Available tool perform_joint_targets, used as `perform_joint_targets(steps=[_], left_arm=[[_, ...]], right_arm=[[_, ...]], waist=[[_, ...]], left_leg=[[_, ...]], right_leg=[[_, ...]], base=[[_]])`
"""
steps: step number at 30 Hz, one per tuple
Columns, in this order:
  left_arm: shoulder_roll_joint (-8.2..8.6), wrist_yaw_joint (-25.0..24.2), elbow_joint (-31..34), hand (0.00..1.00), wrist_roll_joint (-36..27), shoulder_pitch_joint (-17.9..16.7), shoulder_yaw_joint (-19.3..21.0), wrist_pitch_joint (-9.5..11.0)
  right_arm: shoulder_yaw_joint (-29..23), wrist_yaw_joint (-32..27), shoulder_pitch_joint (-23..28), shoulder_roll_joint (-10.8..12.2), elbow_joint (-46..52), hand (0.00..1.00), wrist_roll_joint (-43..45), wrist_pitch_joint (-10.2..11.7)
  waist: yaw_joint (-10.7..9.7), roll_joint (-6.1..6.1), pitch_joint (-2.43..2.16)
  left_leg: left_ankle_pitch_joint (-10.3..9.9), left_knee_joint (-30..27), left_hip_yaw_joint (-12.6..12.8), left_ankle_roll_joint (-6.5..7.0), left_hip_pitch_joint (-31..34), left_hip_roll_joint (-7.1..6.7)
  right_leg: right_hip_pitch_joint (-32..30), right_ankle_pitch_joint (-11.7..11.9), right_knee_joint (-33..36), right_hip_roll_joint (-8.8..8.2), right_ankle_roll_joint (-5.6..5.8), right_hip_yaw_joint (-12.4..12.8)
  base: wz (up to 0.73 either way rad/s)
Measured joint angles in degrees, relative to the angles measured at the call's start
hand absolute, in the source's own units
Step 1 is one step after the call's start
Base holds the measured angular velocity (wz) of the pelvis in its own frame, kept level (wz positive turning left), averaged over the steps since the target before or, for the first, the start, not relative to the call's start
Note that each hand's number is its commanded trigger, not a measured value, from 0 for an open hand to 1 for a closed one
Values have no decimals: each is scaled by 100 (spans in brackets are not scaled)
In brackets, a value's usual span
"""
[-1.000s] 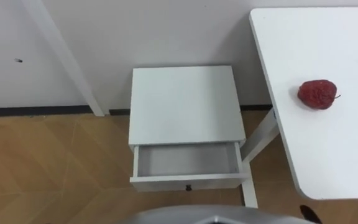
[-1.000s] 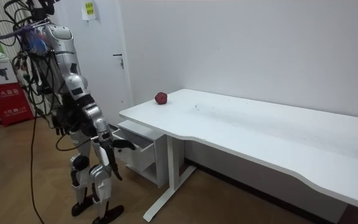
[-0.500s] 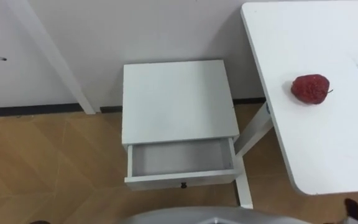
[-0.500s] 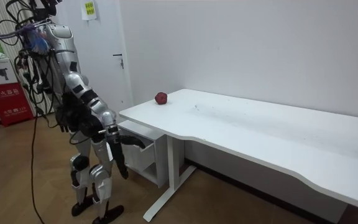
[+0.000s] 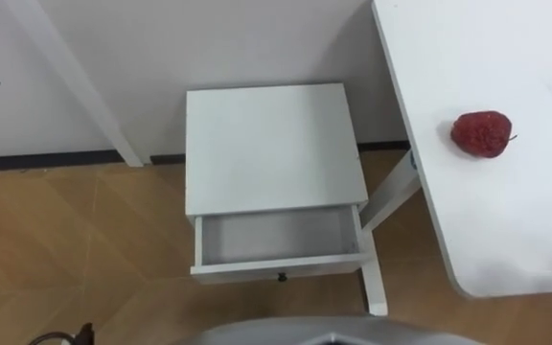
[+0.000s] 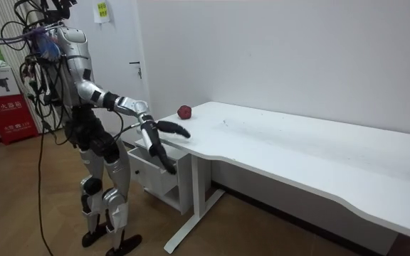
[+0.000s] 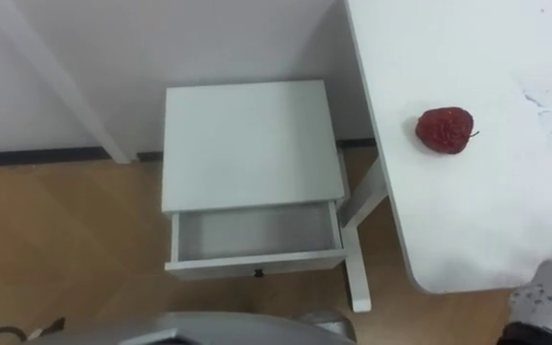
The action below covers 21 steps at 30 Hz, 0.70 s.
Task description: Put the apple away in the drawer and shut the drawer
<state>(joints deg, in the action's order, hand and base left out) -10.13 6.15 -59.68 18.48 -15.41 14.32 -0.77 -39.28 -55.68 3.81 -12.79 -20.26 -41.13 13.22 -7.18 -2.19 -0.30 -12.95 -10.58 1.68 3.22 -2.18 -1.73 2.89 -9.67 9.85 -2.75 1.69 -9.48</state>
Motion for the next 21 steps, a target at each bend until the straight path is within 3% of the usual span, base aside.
perform_joint_targets(steps=[5, 11, 15, 21], left_arm=[[3, -1, -69, 0, -25, 44, -126, -3], [7, -8, -228, 0, -27, 126, -187, 10], [4, 20, -279, 0, -14, 64, -235, -9], [18, 74, -254, 0, 7, -58, -383, -32]], right_arm=[[305, -355, 13, -20, 819, 0, 1264, 63], [892, -430, 63, -53, 1224, 0, 2662, 68], [1209, -221, 175, -64, 1350, 0, 3569, 67], [1969, 665, 534, -64, 1401, 0, 3723, -29]], waist=[[107, 58, -2], [360, 32, -2], [466, 20, 2], [577, -24, 32]], left_leg=[[0, -18, 6, 0, 2, 4], [1, -9, 47, 0, -46, 9], [1, -19, 42, 0, -91, 22], [-1, 55, 40, -3, -142, 48]], right_leg=[[-3, 0, -10, 4, 0, -14], [10, 0, -14, 4, 0, 11], [66, 0, -15, 2, 0, 10], [110, 0, -19, 1, 0, -4]], base=[[0], [-4], [0], [0]])
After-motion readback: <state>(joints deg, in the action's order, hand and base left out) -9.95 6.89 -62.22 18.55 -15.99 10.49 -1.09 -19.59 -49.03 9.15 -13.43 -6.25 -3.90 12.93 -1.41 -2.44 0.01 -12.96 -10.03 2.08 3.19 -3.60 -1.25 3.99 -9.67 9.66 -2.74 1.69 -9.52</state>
